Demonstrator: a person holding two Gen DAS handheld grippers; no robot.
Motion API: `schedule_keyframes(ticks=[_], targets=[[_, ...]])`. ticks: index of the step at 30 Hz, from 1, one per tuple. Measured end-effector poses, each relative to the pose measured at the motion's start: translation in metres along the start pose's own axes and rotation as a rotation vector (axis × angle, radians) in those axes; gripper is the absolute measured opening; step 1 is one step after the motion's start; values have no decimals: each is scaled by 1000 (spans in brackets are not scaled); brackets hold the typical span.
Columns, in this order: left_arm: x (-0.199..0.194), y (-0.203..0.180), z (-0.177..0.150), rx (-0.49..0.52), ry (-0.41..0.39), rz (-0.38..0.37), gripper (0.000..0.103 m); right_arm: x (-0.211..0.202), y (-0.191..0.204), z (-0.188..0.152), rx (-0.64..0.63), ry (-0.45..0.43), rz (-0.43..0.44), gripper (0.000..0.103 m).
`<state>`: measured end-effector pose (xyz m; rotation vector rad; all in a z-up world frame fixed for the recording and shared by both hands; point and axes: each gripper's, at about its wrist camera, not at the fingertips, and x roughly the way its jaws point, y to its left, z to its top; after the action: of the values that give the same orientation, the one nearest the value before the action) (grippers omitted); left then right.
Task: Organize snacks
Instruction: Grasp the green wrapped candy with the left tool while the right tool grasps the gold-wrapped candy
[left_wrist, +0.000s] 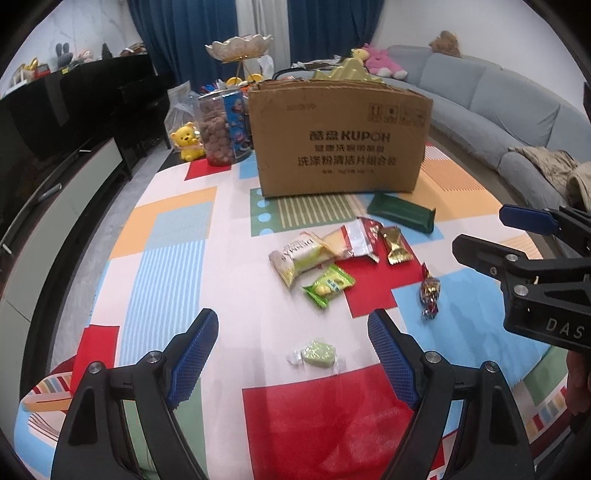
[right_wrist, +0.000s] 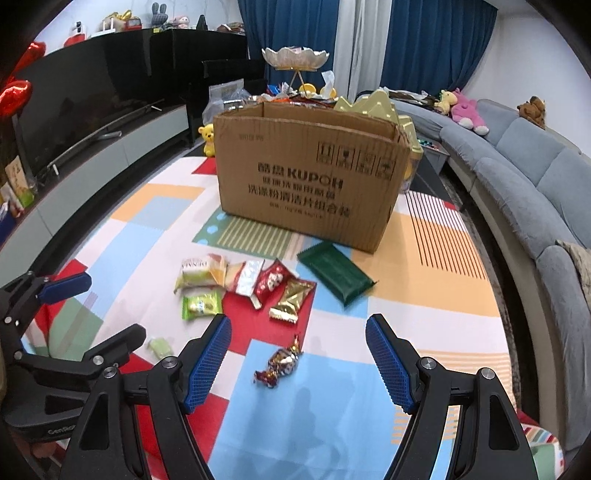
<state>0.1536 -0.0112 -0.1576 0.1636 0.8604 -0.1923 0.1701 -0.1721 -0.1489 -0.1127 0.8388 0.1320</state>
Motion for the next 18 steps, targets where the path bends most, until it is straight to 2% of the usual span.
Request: schedule_keyframes(ticks=[15,18], targets=[[28,-5,-19,37,48,2,83,28,4,-25,-25,19,36,76],[36,-5,-21,39,71,7,79,35,6,-29,-29,33,45,76]])
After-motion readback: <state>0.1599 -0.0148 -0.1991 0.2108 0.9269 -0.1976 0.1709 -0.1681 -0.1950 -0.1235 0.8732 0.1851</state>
